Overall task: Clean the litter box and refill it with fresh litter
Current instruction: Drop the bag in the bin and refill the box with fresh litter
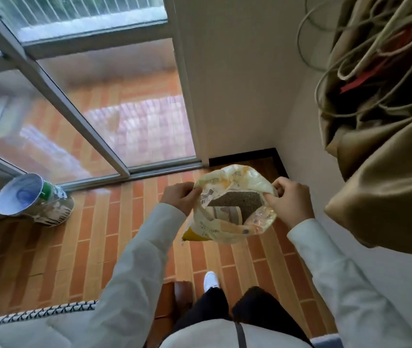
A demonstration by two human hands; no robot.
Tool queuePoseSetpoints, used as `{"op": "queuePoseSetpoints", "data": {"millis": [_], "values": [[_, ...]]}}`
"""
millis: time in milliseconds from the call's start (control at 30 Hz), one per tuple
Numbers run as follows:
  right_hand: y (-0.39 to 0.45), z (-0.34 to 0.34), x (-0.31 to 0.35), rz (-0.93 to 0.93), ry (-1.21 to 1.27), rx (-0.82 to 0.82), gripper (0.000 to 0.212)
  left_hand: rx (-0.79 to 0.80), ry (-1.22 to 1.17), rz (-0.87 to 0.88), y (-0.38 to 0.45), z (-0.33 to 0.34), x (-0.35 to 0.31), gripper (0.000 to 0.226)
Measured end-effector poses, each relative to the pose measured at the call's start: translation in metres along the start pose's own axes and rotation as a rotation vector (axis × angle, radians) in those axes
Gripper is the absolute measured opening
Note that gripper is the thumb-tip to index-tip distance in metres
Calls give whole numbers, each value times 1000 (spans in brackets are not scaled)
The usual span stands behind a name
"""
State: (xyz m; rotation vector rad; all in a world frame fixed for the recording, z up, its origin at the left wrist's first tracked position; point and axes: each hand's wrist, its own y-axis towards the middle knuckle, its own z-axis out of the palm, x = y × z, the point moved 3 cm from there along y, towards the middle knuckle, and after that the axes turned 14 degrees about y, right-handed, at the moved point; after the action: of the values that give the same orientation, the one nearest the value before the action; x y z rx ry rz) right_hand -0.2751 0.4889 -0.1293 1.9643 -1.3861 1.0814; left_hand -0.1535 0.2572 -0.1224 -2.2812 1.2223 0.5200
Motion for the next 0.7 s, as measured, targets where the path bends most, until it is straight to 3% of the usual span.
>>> {"op": "queuePoseSetpoints", "data": {"millis": [333, 700], "values": [[208, 54, -1, 117, -7, -34, 14, 91, 110, 5, 227, -18, -2, 26], [411, 141, -117, 368, -63, 15, 13, 222, 205, -68, 448, 94, 32, 32]]}}
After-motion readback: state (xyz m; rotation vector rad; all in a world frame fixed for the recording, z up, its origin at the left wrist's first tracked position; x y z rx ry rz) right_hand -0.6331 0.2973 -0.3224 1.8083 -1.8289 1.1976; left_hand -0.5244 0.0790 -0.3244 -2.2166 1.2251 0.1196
